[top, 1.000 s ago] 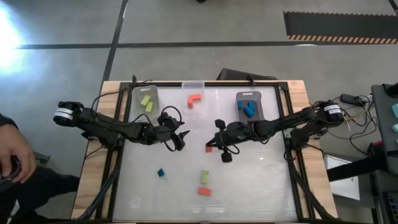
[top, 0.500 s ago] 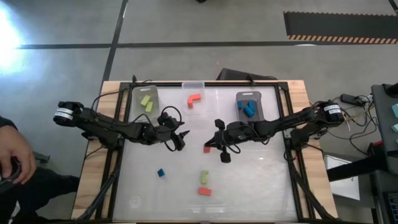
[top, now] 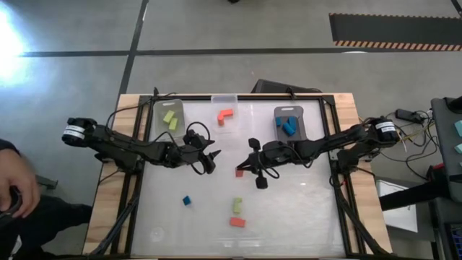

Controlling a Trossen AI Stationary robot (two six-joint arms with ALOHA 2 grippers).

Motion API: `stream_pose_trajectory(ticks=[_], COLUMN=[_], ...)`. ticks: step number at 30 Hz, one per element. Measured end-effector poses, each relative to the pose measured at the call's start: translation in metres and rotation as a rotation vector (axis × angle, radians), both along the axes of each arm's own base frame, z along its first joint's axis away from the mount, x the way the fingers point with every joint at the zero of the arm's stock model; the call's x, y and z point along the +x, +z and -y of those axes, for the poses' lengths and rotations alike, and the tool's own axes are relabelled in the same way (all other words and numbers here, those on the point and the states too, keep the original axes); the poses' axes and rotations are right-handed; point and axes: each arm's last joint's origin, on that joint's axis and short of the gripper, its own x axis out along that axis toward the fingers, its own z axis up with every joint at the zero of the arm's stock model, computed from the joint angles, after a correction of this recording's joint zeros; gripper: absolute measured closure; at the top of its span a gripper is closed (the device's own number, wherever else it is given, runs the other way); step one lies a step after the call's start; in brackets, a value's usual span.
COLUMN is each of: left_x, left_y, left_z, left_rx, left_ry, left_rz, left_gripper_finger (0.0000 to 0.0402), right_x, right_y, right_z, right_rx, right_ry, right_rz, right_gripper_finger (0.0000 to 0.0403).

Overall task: Sort & place blocks by color
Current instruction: Put the orange block into the transparent bin

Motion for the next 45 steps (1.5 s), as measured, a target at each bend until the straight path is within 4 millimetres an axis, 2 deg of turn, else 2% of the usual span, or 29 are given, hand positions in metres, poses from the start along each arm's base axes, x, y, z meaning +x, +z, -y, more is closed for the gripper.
stream_pose_trajectory(ticks=[11, 28, 36, 45], left_x=[0.002, 0.002, 0.002, 0.002], left_y=[0.002, 0.002, 0.002, 0.002], left_z=[0.000, 0.000, 0.000, -0.001], left_rx=[-0.007, -0.006, 0.003, 0.005], left_ry=[0.002, 0.002, 0.006, 0.009], left_rz=[0.033, 0.032, 0.029, 0.029], left_gripper_finger=[0.0187, 0.0187, 0.0187, 0.0187], right_x=[-0.010, -0.011, -0.018, -0.029], right_y=[-0.017, -0.020, 0.001, 0.024], right_z=[-0.006, -0.006, -0.004, 0.002], right_rx=[0.018, 0.036, 0.063, 0.046], right_ry=[0.002, -0.007, -0.025, -0.158], right_rz=[-0.034, -0.036, 0.005, 0.069], right_gripper_finger=[0.0391, 0.0391, 0.0391, 0.0391])
